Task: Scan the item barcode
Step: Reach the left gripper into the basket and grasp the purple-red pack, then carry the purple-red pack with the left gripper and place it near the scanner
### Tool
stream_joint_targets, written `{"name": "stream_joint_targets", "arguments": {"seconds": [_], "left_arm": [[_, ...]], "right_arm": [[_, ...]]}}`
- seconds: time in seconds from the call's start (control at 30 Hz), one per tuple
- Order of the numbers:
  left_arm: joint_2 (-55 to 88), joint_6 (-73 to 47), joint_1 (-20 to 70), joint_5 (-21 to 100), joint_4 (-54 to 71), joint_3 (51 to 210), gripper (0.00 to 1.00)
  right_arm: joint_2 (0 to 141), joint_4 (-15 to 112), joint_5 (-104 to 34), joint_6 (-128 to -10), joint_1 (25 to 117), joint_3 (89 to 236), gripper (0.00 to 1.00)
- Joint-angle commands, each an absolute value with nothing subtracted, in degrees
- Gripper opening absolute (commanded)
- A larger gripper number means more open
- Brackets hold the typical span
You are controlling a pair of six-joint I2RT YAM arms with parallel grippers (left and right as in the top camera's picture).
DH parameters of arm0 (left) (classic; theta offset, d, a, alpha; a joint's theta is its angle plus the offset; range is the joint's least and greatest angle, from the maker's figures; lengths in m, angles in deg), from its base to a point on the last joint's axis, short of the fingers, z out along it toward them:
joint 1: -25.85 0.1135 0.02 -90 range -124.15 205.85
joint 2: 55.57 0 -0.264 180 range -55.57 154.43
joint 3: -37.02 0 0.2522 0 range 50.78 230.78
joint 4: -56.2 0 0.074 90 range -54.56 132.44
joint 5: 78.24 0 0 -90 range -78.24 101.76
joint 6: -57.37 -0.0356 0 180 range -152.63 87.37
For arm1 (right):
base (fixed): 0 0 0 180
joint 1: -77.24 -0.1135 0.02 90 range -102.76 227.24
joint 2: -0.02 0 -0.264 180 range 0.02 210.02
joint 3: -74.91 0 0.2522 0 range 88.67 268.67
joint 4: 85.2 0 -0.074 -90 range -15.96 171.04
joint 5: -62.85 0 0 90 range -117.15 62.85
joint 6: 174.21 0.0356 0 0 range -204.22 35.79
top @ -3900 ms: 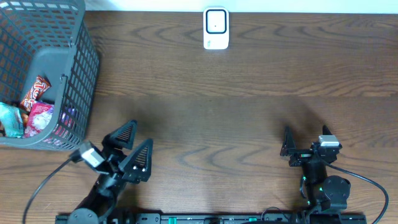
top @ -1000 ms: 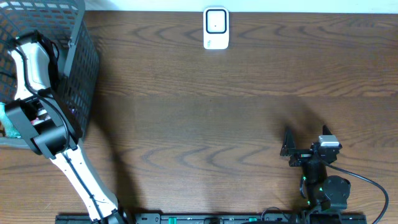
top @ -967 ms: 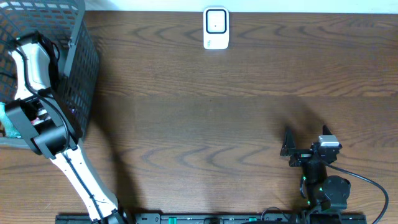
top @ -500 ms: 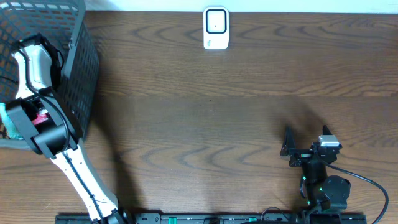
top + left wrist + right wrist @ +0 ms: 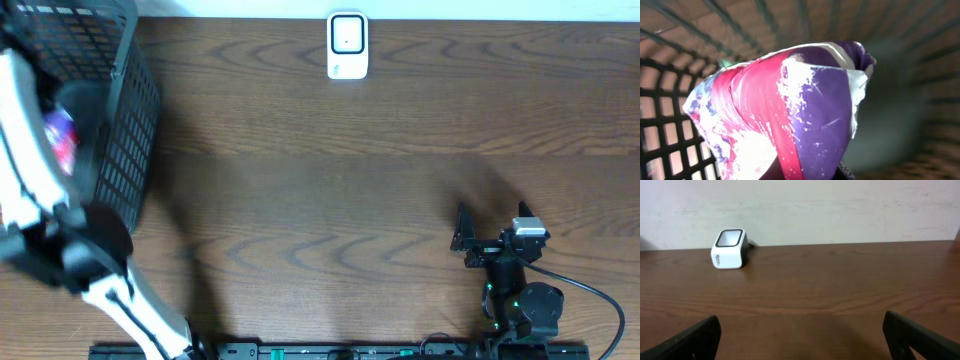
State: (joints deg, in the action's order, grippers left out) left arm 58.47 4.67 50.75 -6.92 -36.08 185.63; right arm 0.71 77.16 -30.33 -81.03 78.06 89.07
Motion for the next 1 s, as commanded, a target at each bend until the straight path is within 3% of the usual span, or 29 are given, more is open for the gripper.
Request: {"name": "stream_joint_targets", "arguments": {"seconds": [0.0, 0.23, 0.4, 0.77, 0.97], "left_arm": [[49.5, 4.6, 50.8, 0.5, -32.3, 187.4, 0.07], [37.1, 4.5, 49.0, 19.3, -24.6, 187.4, 0.07], [33.8, -2.5, 40.7, 25.9, -24.6, 187.4, 0.07], [38.6, -25.6, 12.4, 26.1, -26.9, 179.0, 0.07], [45.9, -27.7, 2.8, 20.8, -27.4, 173.0, 0.07]], "right_arm": [[0.4, 76.9, -30.3, -81.7, 77.5, 89.0, 0.99], [0.4, 76.9, -30.3, -81.7, 77.5, 89.0, 0.99], [0.4, 76.9, -30.3, -81.7, 77.5, 89.0, 0.99], [0.4, 76.9, -30.3, -81.7, 77.5, 89.0, 0.99], [0.4, 76.9, -30.3, -81.7, 77.5, 89.0, 0.99]]}}
